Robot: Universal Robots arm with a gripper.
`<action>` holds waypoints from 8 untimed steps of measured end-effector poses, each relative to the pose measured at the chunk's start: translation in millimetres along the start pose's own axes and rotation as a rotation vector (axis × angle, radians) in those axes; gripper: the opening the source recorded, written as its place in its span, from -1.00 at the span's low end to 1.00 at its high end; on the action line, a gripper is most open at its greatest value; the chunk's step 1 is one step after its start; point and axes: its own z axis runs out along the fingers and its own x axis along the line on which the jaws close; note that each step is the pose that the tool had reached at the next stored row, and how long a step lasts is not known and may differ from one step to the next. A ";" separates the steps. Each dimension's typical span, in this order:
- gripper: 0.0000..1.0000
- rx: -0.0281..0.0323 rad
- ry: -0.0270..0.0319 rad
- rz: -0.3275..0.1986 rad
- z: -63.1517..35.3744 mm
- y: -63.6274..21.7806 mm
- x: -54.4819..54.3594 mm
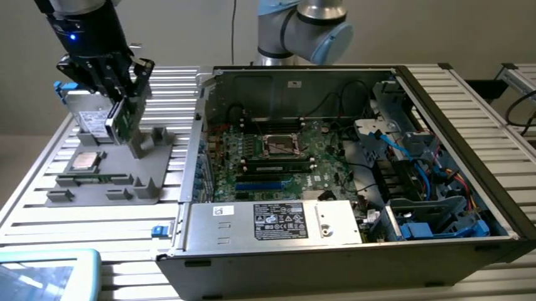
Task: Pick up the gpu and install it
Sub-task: 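Pick up the gpu and move the gpu toward the slot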
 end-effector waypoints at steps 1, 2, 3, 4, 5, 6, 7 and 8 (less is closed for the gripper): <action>-0.45 -0.0001 -0.0002 0.000 -4.5 0.6 -1.1; -0.45 -0.0001 -0.0001 0.000 -9.2 1.2 -2.2; -0.45 -0.0001 -0.0001 0.000 -13.7 1.8 -3.9; -0.45 -0.0001 -0.0002 0.000 -18.2 2.5 -5.6; -0.45 0.0000 -0.0001 0.000 -22.8 3.1 -7.5; -0.45 -0.0001 -0.0001 0.000 -27.3 3.8 -9.6; -0.45 -0.0001 -0.0001 0.000 -31.9 4.5 -12.0; -0.45 -0.0001 -0.0001 0.000 -36.6 5.3 -14.4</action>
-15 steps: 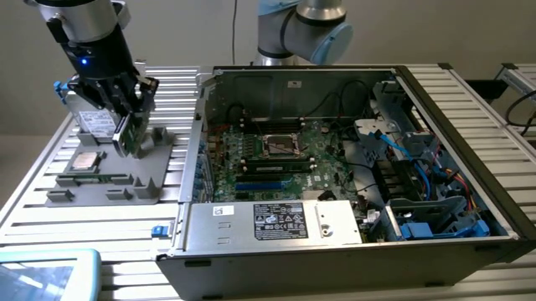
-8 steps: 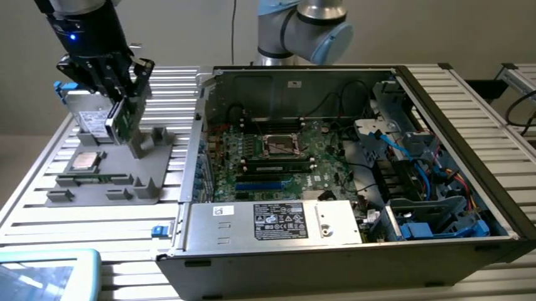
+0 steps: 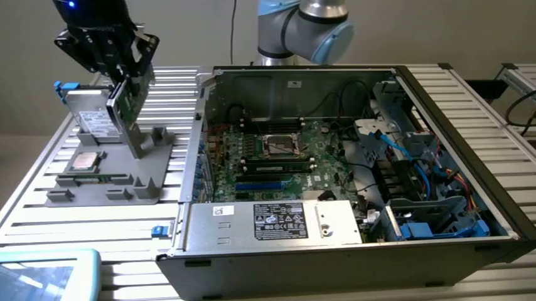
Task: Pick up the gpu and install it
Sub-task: 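Pick up the gpu and move the gpu toward the slot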
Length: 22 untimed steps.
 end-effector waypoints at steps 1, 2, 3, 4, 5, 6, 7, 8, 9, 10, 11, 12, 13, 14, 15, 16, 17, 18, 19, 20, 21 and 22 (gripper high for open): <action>-0.45 -0.0001 -0.0001 0.000 -4.8 0.8 -2.5; -0.45 0.0001 0.0001 0.000 -9.4 1.5 -4.9; -0.45 -0.0001 -0.0001 0.000 -14.1 2.3 -7.5; -0.45 -0.0001 -0.0001 0.000 -18.6 3.1 -10.1; -0.45 0.0000 0.0000 0.000 -23.3 3.9 -12.9; -0.45 0.0000 0.0000 0.000 -27.8 4.7 -15.8; -0.45 0.0000 0.0001 0.000 -32.3 5.5 -19.0; -0.45 0.0000 0.0000 0.000 -36.6 6.3 -22.7; -0.45 -0.0001 0.0000 0.000 -40.2 7.0 -26.4; -0.45 0.0000 0.0003 0.000 -43.5 7.7 -30.2; -0.45 -0.0001 0.0003 0.000 -46.4 8.4 -34.2; -0.45 -0.0004 0.0005 0.000 -48.9 9.1 -38.2; -0.45 -0.0006 0.0008 0.000 -51.5 9.8 -42.5; -0.45 -0.0008 0.0012 0.000 -53.6 10.4 -46.5; -0.45 -0.0012 0.0014 0.000 -55.6 11.0 -50.8; -0.45 -0.0014 0.0017 0.000 -57.0 11.5 -54.9; -0.45 -0.0016 0.0022 0.000 -58.5 12.0 -59.3; -0.45 -0.0020 0.0026 0.000 -59.7 12.5 -63.7; -0.45 -0.0021 0.0030 0.000 -60.7 13.0 -68.1; -0.45 -0.0024 0.0034 0.000 -61.4 13.5 -72.5; -0.45 -0.0027 0.0038 0.000 -62.2 14.0 -77.0; -0.45 -0.0029 0.0041 0.000 -63.0 14.5 -81.7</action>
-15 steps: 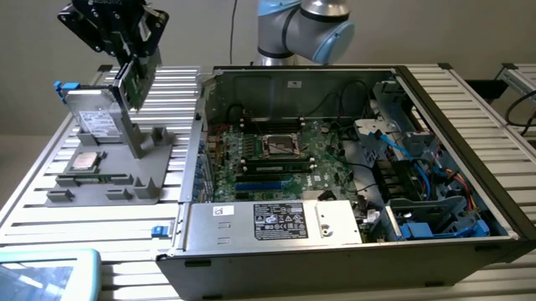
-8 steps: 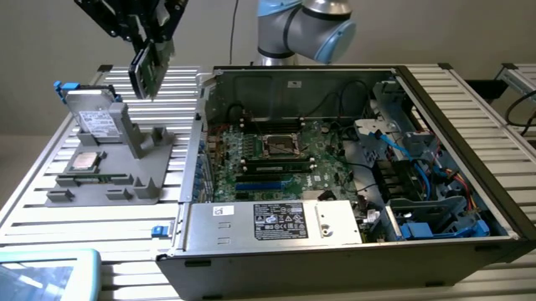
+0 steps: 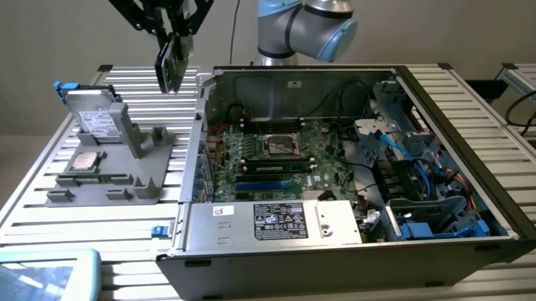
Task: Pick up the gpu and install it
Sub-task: 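Pick up the gpu and move the gpu toward the slot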
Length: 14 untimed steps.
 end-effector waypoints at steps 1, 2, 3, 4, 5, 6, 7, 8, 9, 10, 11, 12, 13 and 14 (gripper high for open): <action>-0.45 -0.0002 0.0002 0.000 -0.8 0.5 -4.5; -0.45 -0.0005 0.0005 0.000 -1.5 0.9 -8.9; -0.45 -0.0007 0.0008 0.000 -2.1 1.4 -13.3; -0.45 -0.0009 0.0011 0.000 -2.6 1.8 -17.8; -0.45 -0.0010 0.0015 0.000 -3.1 2.3 -22.3; -0.45 -0.0009 0.0020 0.000 -3.6 2.7 -27.1; -0.45 -0.0009 0.0023 0.000 -4.1 3.2 -31.6; -0.45 -0.0010 0.0028 0.000 -4.5 3.6 -36.0; -0.45 -0.0009 0.0032 0.000 -4.8 4.0 -40.5; -0.45 -0.0009 0.0035 0.000 -5.2 4.4 -45.0; -0.45 -0.0010 0.0039 0.000 -5.4 4.8 -49.5; -0.45 -0.0009 0.0042 0.000 -5.6 5.3 -53.9; -0.45 -0.0009 0.0044 0.001 -5.9 5.7 -58.5; -0.45 -0.0008 0.0046 0.001 -6.1 6.1 -63.0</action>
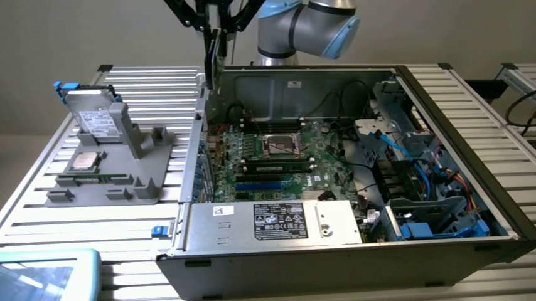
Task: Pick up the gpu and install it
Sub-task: 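Pick up the gpu and move the gpu toward the slot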
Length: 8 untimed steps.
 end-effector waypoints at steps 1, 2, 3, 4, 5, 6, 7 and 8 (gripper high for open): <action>-0.45 0.0000 0.0001 0.000 -0.2 0.4 -4.5; -0.45 0.0000 0.0002 0.000 -0.4 0.8 -9.1; -0.45 0.0000 0.0002 0.000 -0.6 1.3 -13.9; -0.45 0.0000 0.0003 0.000 -0.8 1.7 -18.2; -0.45 0.0000 0.0004 0.000 -1.1 2.1 -22.7; -0.45 0.0000 0.0005 0.000 -1.2 2.5 -27.1; -0.45 0.0000 0.0007 0.000 -1.5 2.9 -32.0; -0.45 0.0001 0.0008 0.000 -1.7 3.3 -36.5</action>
